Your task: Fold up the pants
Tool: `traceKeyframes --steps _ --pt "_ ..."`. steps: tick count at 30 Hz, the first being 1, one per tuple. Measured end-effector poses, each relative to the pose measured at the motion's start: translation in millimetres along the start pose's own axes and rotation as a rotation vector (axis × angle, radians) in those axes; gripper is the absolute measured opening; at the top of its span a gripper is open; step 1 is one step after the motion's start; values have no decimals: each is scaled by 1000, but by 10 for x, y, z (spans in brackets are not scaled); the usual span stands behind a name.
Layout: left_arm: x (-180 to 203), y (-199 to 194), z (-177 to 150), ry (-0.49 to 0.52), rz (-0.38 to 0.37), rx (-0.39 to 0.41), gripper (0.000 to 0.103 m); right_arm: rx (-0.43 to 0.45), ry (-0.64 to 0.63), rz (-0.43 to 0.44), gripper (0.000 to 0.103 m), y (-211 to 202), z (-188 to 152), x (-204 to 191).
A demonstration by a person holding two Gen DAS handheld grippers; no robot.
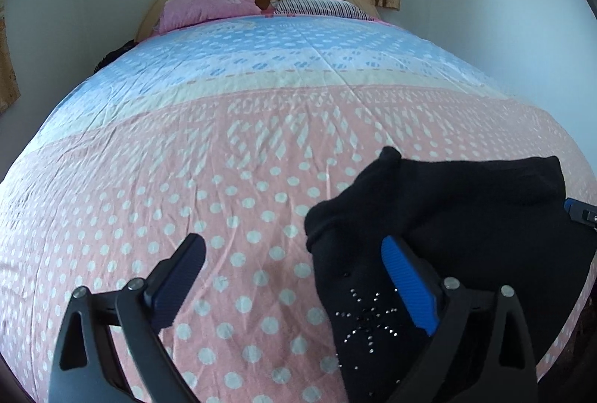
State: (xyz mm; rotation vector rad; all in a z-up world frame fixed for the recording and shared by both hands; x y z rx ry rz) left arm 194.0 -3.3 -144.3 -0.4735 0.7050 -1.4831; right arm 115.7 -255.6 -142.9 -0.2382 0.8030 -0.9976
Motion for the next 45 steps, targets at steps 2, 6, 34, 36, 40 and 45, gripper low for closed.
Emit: traceKeyframes --steps 2,6,34,36,40,45 --pt "-10 -69 -23 -1 3 9 98 6 -1 8 35 -6 -11 2" --pt "-48 -234 -54 -27 -24 30 98 -1 -2 11 36 17 -27 19" --pt "124 -35 -162 -89 -286 -92 82 -1 229 155 38 139 -91 342" --pt "146 -44 -148 -84 -350 -93 63 4 214 160 31 121 -92 278" --pt "101 -74 -150 -108 -380 -78 35 32 145 146 27 38 -30 49" --pt "-10 -187 -123 -125 -377 -54 15 53 62 153 26 -1 124 -278"
Point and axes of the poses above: each gripper's, at about its wrist camera, not at the fingertips, and y roughly the way its jaws point, x to its right, z to its top, the point moved 1 cm from there along y, roughly the way its jaws point, and after that the axes turned 12 degrees about z, right-handed, at the moved point
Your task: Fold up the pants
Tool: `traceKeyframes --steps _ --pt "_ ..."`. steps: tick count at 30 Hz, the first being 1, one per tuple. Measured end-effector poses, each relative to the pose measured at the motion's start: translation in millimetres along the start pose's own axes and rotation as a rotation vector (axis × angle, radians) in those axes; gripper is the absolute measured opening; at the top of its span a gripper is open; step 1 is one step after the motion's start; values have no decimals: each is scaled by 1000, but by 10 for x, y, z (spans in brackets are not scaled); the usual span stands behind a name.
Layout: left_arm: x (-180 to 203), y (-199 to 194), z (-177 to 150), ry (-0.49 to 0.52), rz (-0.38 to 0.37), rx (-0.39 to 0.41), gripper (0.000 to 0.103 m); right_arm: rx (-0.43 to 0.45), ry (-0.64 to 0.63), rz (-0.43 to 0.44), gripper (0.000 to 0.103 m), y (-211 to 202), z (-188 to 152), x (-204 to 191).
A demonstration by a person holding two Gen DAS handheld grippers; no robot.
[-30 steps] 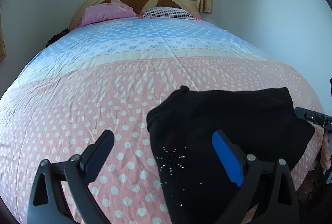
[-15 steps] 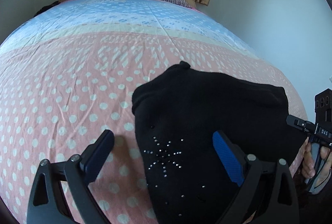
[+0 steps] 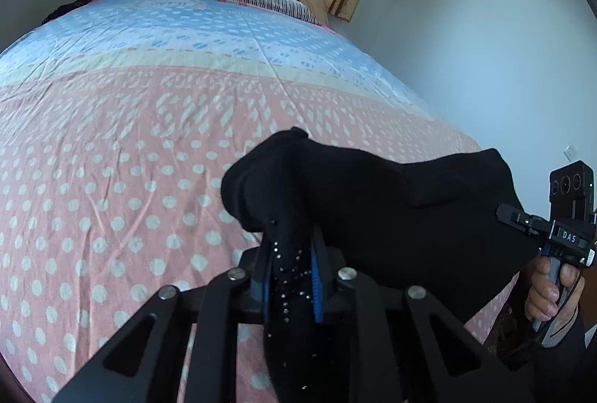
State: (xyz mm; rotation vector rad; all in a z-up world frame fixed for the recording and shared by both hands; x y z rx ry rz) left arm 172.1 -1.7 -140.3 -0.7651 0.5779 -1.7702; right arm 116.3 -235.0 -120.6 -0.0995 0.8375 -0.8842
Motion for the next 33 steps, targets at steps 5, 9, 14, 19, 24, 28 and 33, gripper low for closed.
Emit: traceKeyframes --steps 5,9,14,19,24,28,33 --pt "-60 -289 25 -13 18 63 12 -21 -51 14 26 145 186 -206" --pt "-260 -518 77 -51 66 120 12 -59 -81 41 26 427 355 -334" --pt "-633 -794 101 -96 180 167 12 -123 -127 99 26 997 519 -533" --pt "-1016 -981 81 -136 275 193 12 -179 -168 151 26 1538 584 -767" --pt "-1343 -1059 35 -193 342 201 12 -224 -190 195 26 1938 605 -963" --pt "-1524 -1128 9 -219 384 213 12 -247 -205 224 26 2179 609 -1101" --pt "-1723 -1189 1 -259 409 225 12 -283 -210 231 26 2439 595 -1203"
Point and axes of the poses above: each gripper's, at about its wrist camera, not at the fingertips, and y roughly the way its jaws point, x to its right, z to its top, the point moved 1 cm from there along y, roughly the way its jaws point, and after that the axes turned 12 degrees about z, right-handed, at the moved point
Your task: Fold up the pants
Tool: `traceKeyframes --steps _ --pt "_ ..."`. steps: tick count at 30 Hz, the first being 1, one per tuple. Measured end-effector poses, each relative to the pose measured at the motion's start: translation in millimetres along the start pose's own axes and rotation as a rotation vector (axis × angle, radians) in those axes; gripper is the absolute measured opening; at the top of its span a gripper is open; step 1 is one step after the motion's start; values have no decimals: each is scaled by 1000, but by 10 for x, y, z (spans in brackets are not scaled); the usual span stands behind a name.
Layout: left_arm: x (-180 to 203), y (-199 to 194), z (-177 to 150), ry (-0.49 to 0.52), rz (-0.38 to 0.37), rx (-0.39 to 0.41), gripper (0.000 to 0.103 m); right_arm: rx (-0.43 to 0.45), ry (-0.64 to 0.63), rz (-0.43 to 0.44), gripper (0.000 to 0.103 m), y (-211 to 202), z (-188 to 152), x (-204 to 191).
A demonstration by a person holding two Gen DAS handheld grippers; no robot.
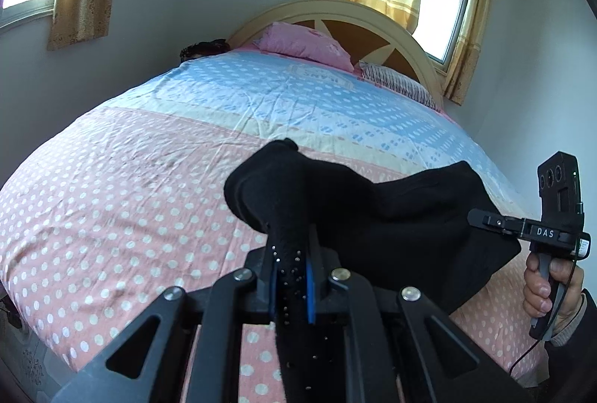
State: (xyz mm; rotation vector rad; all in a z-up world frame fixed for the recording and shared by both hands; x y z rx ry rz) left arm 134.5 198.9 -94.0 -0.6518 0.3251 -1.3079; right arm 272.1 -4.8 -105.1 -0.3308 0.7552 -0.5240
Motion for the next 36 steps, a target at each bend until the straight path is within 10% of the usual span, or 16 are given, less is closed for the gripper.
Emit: traceKeyframes --steps 17,22,36 --pt "-176 193 -152 -4 46 -64 12 -58 57 -20 26 358 -29 236" --pt "-244 393 -316 15 175 -101 57 -63 93 -178 57 410 -67 525" --pt "-276 -122 -359 -13 281 -6 74 164 99 -344 60 -892 -419 185"
Point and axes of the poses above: each gripper's, at about its wrist camera, not at the fingertips, and y roughly the way its jaws point, x to its right, z to its top, the point moved 1 cm from there along y, roughly the way its jaws point, and after that the axes turned 12 degrees about z, right-handed, at the moved point
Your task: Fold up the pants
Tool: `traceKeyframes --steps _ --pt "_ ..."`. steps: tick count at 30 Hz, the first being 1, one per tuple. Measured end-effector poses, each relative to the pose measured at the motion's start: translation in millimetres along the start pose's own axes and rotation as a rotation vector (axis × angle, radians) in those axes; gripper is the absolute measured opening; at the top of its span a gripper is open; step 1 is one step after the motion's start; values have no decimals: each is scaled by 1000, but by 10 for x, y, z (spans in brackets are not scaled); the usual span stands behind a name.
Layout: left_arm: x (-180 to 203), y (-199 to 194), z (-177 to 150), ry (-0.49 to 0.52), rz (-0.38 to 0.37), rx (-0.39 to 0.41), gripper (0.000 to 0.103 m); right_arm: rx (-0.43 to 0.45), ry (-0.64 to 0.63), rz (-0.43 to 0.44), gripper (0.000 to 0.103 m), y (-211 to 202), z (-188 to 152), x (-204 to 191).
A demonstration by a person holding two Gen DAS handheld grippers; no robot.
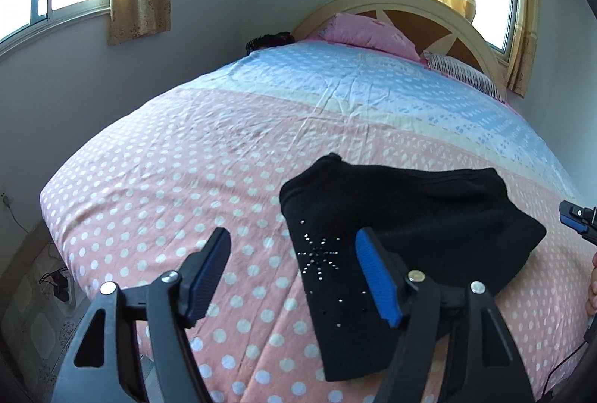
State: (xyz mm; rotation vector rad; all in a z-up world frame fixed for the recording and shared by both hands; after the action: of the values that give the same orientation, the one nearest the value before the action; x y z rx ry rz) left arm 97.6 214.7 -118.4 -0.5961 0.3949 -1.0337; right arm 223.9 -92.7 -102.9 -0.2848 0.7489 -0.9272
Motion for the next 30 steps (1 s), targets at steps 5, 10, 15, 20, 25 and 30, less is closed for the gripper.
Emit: traceKeyframes --steps 5,10,15,20,25,30 --pt "65 -368 93 -14 -48 85 78 64 -56 -18 61 -487 -149 -307" --pt "151 -739 195 -14 -91 183 89 129 -158 -15 61 -845 -304 -772" --pt "222 -1043 247 -7 -123 263 96 170 -259 -20 62 -1063 -424 -1134" --pt "262 -1124 268 -3 -134 284 99 190 -326 -1 71 -1198 -540 -1374" --pt "270 -1181 266 -11 -135 296 101 194 -360 4 71 -1260 -637 -1473" --pt "301 -1230 247 -9 -134 304 103 201 -372 4 71 -1301 -704 -1508"
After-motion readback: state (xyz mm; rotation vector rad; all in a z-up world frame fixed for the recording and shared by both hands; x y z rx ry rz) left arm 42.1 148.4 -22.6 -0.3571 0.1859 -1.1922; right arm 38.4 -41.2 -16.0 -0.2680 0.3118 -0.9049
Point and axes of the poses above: each gripper's, at about its wrist camera, not at the fingertips, and y roughly the way its jaws point, x to its right, z to its top, the point moved 1 cm from there along y, roughly the way its jaws point, and after that the axes turned 12 degrees about z, right-handed, at the moved point
